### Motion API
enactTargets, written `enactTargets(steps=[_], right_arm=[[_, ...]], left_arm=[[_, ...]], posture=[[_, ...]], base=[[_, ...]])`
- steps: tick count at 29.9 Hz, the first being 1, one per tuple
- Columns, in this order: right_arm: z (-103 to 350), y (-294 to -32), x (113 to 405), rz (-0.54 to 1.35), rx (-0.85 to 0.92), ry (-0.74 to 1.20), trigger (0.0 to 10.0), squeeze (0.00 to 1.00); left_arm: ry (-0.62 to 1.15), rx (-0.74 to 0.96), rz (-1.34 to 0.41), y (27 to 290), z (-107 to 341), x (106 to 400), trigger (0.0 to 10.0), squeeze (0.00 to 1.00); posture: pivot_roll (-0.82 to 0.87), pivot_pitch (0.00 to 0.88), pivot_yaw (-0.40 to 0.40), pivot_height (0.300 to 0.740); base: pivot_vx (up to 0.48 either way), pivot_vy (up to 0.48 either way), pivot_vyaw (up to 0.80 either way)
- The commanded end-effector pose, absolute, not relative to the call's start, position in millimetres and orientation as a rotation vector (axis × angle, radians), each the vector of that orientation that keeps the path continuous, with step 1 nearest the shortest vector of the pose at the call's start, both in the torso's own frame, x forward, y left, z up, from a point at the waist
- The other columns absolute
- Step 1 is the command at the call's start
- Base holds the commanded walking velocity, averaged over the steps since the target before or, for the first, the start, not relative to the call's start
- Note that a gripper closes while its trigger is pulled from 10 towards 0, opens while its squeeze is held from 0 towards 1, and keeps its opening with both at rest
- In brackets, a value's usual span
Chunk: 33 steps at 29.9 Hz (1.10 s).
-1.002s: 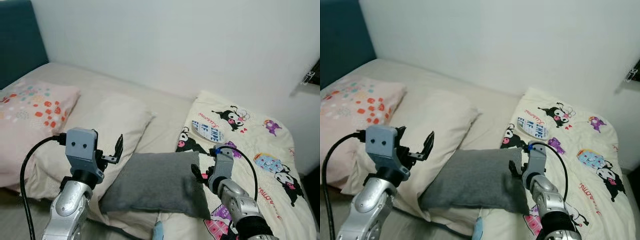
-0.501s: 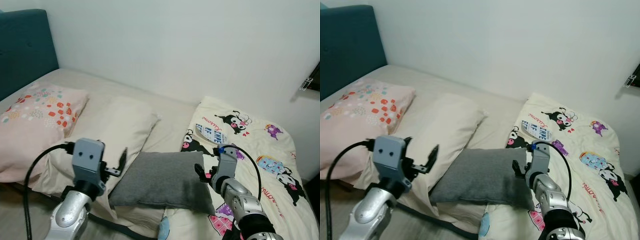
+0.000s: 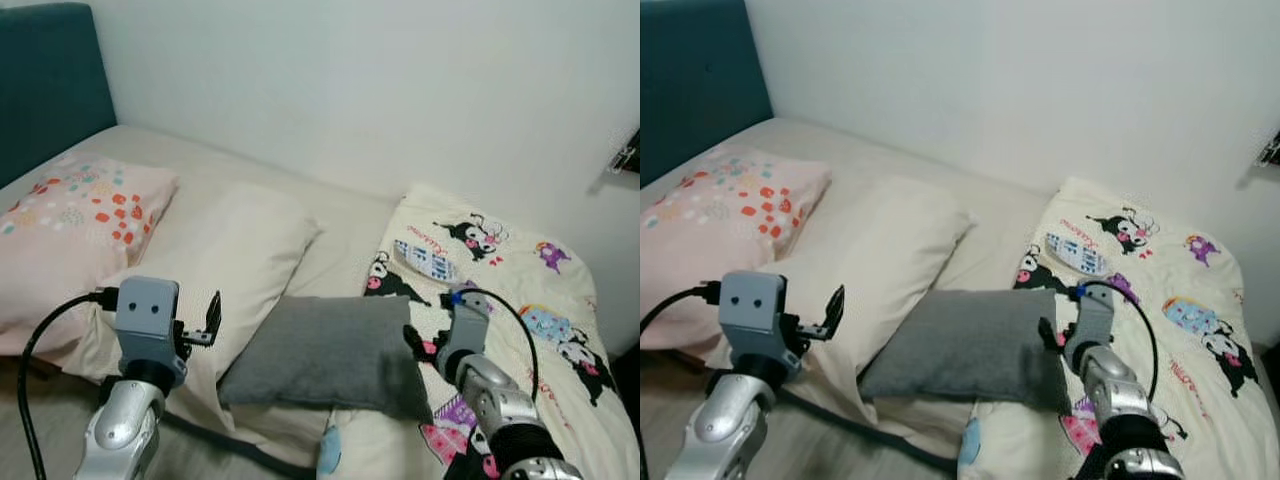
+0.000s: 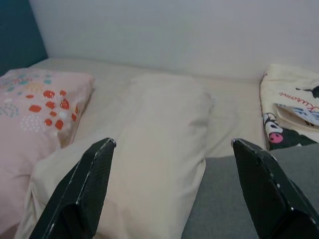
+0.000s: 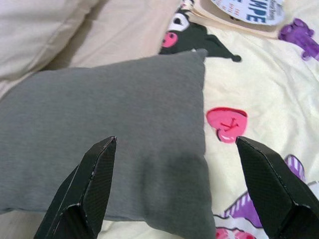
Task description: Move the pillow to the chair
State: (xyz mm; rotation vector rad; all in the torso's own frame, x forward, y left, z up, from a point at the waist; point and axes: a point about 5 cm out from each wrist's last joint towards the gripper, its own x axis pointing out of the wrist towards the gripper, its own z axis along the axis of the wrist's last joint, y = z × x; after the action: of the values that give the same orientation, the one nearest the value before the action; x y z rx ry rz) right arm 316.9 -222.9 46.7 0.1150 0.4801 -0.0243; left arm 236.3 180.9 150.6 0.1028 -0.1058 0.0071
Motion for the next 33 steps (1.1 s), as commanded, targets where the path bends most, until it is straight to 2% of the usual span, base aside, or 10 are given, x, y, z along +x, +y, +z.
enactTargets(steps=[1, 14, 18, 26, 29, 33], right_arm=[[46, -231, 315, -0.052, 0.122, 0.48, 10.0, 0.0], [57, -237, 323, -0.044, 0.18, 0.407, 10.0, 0.0], [66, -245, 327, -0.056, 0.212, 0.355, 10.0, 0.0], [72, -261, 327, -0.103, 0.208, 0.329, 10.0, 0.0], [65, -269, 322, -0.15, 0.171, 0.374, 10.0, 0.0], [52, -264, 317, -0.142, 0.178, 0.444, 10.0, 0.0]], left_arm=[[-0.096, 0.1, 0.006, 180, 149, 237, 10.0, 0.0], [-0.112, 0.107, 0.031, 184, 152, 238, 10.0, 0.0], [-0.114, 0.109, 0.029, 185, 152, 238, 10.0, 0.0], [-0.119, 0.11, 0.026, 185, 153, 238, 10.0, 0.0], [-0.119, 0.113, 0.024, 185, 154, 237, 10.0, 0.0], [-0.121, 0.118, 0.023, 186, 155, 236, 10.0, 0.0]], posture=[[0.07, 0.0, -0.129, 0.635], [0.07, 0.0, -0.128, 0.575], [0.08, 0.0, -0.126, 0.555], [0.08, 0.0, -0.12, 0.541], [0.08, 0.0, -0.117, 0.541], [0.08, 0.0, -0.114, 0.541]], base=[[0.0, 0.0, 0.0], [0.0, 0.0, 0.0], [0.0, 0.0, 0.0], [0.0, 0.0, 0.0], [0.0, 0.0, 0.0], [0.0, 0.0, 0.0]])
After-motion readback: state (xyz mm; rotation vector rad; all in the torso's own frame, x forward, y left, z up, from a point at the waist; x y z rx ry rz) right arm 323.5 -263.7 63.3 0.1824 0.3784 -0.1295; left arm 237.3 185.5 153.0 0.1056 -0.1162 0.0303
